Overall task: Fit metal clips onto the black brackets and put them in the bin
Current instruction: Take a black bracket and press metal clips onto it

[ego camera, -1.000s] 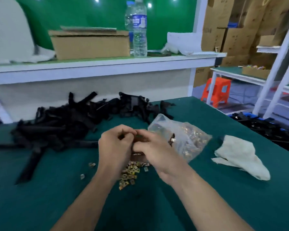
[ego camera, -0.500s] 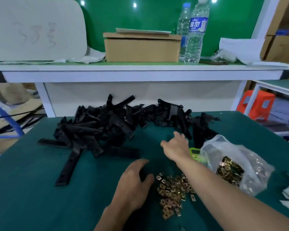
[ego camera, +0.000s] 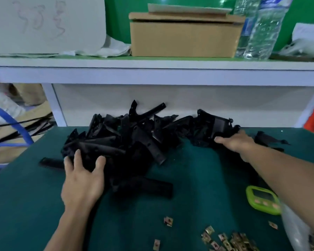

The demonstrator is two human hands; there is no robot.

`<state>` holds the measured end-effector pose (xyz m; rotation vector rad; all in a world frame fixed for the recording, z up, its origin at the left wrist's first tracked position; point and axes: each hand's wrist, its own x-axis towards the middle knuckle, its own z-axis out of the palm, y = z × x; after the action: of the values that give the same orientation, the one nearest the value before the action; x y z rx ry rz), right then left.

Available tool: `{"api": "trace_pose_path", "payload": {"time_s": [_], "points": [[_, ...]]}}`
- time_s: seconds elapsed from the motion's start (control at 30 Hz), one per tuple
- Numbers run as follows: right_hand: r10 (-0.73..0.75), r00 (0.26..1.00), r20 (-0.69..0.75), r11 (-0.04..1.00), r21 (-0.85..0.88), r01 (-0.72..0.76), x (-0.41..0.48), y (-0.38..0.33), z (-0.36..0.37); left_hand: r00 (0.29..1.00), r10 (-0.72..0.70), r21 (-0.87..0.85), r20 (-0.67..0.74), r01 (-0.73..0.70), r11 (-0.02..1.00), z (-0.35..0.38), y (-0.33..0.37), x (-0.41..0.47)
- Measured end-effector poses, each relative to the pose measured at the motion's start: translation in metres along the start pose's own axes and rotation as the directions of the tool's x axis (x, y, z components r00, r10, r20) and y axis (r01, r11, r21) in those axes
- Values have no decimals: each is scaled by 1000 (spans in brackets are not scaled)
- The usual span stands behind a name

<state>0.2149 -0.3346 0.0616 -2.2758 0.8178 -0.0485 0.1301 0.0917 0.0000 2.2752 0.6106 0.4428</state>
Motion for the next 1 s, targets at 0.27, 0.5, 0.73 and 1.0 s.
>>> {"api": "trace_pose_path", "payload": {"time_s": [0.27,0.5,0.73,1.0], "points": [[-213,968,130,930,-276,242,-24,-15,16,911,214,-137,351,-177,975,45,35,9],[-184,964,194,923,-303,237,-81,-13,44,856,277,-181,437,-218,959,87,84,-19],[-234,954,186,961,-105,256,-136,-7,34,897,419,-105,141,-407,907,63,71,-58],[-491,861,-135,857,100,505,-213,23,5,778,555,-219,293,-511,831,0,55,-122]]}}
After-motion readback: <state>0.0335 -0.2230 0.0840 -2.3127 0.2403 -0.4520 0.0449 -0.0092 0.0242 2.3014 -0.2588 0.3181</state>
